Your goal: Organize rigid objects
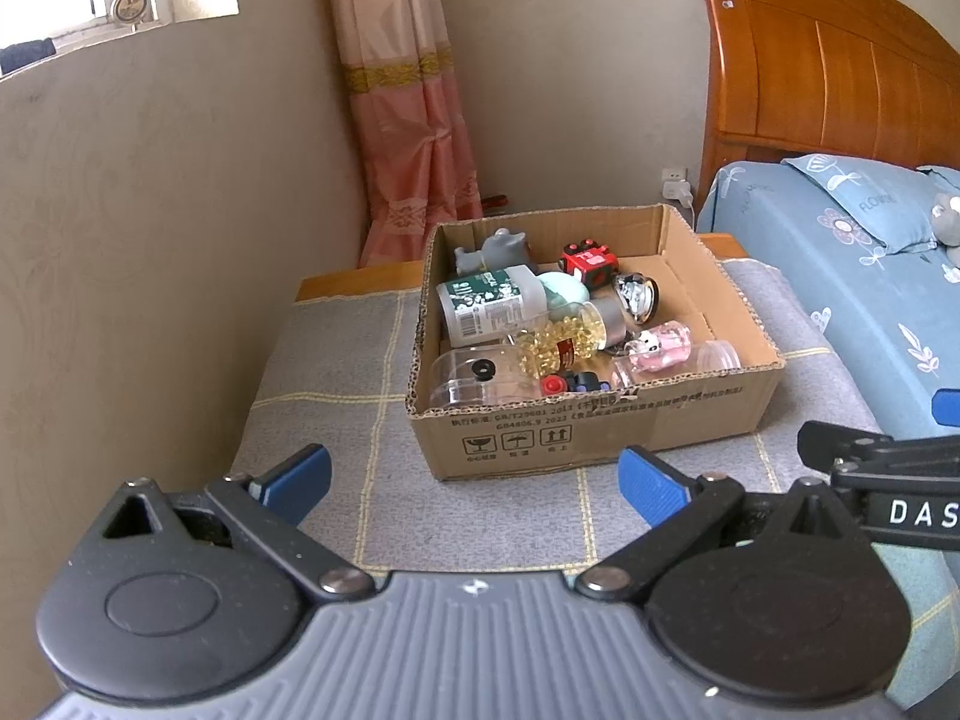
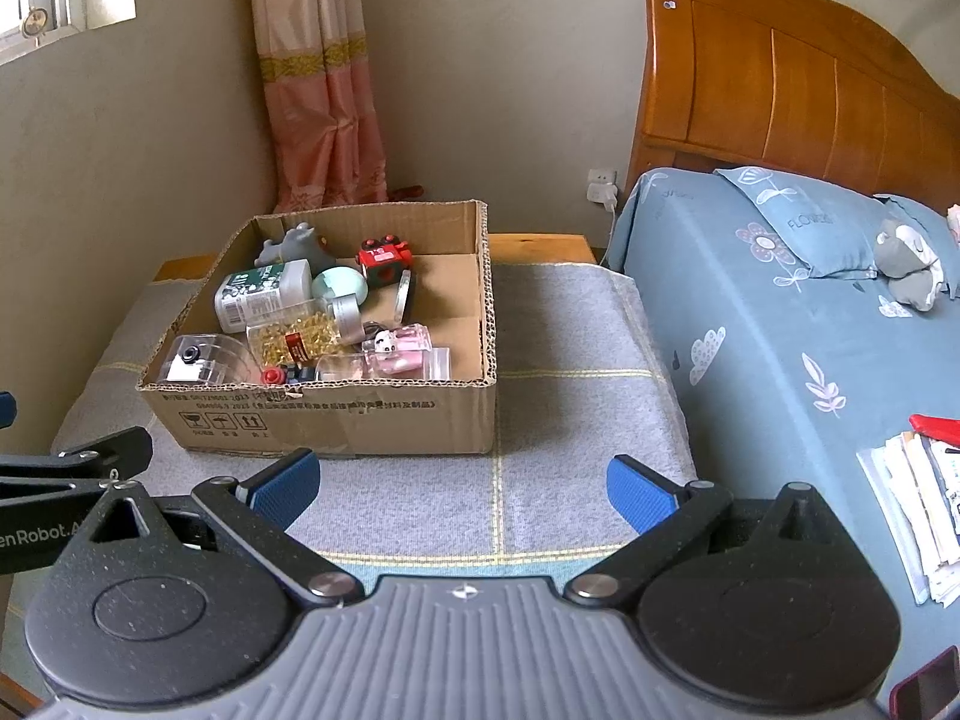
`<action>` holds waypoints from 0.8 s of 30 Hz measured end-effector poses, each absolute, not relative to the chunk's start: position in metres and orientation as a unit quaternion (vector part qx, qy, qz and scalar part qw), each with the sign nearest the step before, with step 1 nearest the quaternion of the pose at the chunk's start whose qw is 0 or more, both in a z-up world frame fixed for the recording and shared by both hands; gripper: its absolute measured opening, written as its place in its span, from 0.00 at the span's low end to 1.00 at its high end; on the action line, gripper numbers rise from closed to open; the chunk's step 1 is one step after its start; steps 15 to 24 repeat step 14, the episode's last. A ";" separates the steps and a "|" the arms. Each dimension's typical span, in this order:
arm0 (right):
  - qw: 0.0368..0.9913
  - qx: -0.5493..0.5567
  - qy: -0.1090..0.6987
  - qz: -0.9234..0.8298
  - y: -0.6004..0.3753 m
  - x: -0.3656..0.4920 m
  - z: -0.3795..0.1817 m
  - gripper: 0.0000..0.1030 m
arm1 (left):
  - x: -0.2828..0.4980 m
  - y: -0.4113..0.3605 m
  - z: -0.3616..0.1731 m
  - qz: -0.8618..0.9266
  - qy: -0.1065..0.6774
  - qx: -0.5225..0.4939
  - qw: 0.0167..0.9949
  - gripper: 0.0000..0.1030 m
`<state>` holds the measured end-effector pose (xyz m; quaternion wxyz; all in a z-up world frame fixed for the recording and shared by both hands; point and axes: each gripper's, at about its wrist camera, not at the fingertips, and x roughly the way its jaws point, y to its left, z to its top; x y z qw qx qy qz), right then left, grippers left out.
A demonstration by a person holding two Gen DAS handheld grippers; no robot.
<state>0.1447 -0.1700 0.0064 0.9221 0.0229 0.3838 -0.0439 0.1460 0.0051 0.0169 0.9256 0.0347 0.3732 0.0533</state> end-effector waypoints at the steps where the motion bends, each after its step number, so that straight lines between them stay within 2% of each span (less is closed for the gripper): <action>1: 0.922 0.023 0.384 -0.044 -0.170 0.145 0.007 1.00 | 0.146 0.005 0.017 0.054 0.373 0.035 0.926 0.99; 24: 0.923 0.025 0.381 -0.046 -0.171 0.142 0.007 1.00 | 0.145 0.005 0.019 0.054 0.372 0.036 0.926 0.99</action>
